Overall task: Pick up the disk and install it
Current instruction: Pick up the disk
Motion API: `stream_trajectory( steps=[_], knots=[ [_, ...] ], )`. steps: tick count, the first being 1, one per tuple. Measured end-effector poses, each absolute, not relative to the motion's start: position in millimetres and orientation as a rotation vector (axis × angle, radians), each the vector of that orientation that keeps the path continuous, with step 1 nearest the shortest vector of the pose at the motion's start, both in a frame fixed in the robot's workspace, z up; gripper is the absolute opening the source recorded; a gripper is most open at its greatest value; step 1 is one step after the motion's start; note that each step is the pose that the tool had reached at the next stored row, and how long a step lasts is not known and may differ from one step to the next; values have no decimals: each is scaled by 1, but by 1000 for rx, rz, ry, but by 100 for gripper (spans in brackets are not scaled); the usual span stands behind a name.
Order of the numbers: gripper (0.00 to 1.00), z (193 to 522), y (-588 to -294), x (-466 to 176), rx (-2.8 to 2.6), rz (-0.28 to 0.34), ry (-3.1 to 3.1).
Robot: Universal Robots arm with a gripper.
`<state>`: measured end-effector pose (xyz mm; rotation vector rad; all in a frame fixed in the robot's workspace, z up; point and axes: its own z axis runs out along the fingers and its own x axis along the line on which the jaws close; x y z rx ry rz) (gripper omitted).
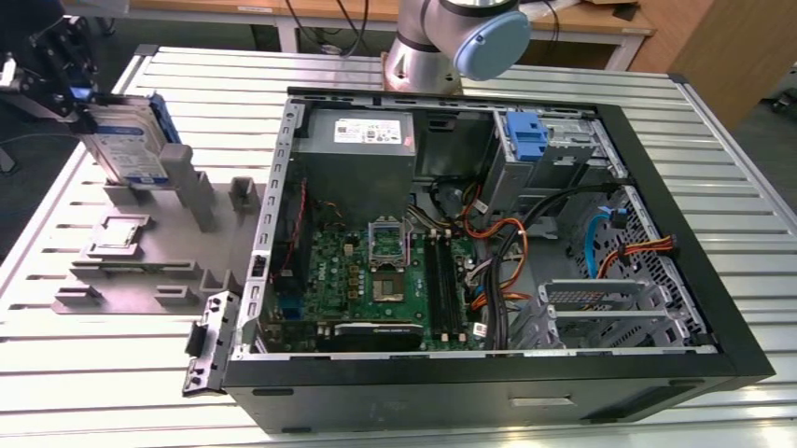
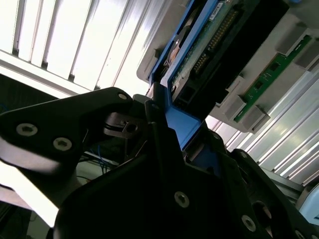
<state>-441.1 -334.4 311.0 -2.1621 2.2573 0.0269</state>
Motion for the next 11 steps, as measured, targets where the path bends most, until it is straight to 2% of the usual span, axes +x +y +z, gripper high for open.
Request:
stream_trajectory(
  steps=[11],
  knots=[
    [37,320,-334,-441,-2162,27,2257]
  ],
)
